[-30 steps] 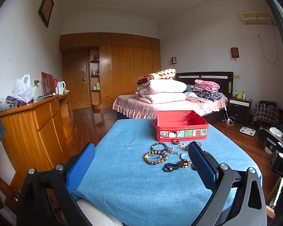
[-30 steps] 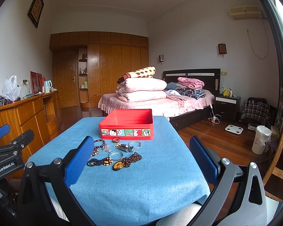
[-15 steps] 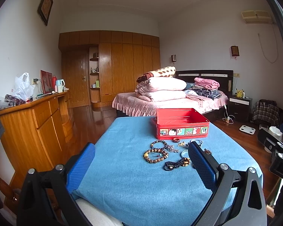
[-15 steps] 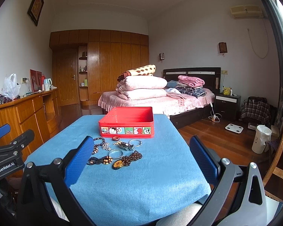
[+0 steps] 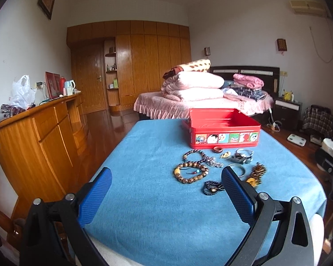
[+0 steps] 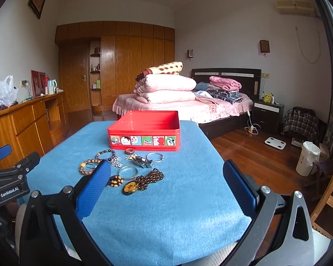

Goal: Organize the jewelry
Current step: 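Lower the right tool onto the silver bangle while the left tool approaches the colored bead bracelet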

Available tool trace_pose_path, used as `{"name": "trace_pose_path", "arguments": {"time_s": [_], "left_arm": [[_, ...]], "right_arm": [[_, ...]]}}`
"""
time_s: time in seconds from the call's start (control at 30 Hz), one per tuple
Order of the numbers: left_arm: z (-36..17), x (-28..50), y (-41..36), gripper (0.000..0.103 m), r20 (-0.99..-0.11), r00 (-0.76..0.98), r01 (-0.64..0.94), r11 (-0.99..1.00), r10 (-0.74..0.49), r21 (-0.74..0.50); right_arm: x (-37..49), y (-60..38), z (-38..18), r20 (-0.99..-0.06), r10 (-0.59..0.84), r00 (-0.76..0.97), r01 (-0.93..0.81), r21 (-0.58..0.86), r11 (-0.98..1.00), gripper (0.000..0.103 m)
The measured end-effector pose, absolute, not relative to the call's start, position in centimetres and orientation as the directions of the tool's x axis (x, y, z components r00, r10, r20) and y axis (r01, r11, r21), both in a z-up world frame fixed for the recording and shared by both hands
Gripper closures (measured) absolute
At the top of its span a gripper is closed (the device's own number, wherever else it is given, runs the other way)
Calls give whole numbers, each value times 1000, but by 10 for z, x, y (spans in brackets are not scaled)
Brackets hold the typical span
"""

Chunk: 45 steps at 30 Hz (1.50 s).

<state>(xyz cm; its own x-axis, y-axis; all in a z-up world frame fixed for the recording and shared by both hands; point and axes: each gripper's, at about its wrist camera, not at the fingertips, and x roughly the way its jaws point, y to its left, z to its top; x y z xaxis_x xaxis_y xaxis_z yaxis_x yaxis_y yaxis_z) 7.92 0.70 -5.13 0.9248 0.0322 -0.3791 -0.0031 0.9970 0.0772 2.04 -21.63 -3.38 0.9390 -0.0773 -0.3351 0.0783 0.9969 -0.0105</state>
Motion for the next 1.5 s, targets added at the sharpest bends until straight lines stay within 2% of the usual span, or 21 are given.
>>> {"name": "trace_pose_path", "arguments": {"time_s": [0.27,0.5,0.73,1.03,1.17,1.37,1.43,1.5], "left_arm": [[-78,160,13,6,-516,855,9,996,41,94],[-94,219,12,6,-622,783,53,996,1,69],[-100,266,4,6,-715,697,108,994,-59,24],[-108,306,-5,6,-788,610,133,991,-80,3],[-110,313,-5,6,-810,578,149,989,-101,-17],[-115,327,-3,6,-844,527,134,990,-98,-31],[-117,330,-2,6,-851,514,135,990,-103,-38],[-118,332,-3,6,-858,503,137,990,-104,-40]], "right_arm": [[92,-228,-57,-449,-78,890,64,-45,997,5],[159,-239,-72,-573,22,819,6,48,999,5],[208,-241,-79,-660,50,749,-23,49,999,5],[256,-257,-88,-756,85,649,3,114,993,5],[263,-256,-91,-772,145,619,-24,166,986,5],[275,-245,-96,-811,159,563,-40,165,986,5],[278,-243,-97,-823,150,549,-44,151,988,12],[283,-243,-100,-837,158,525,-37,163,986,30]]}}
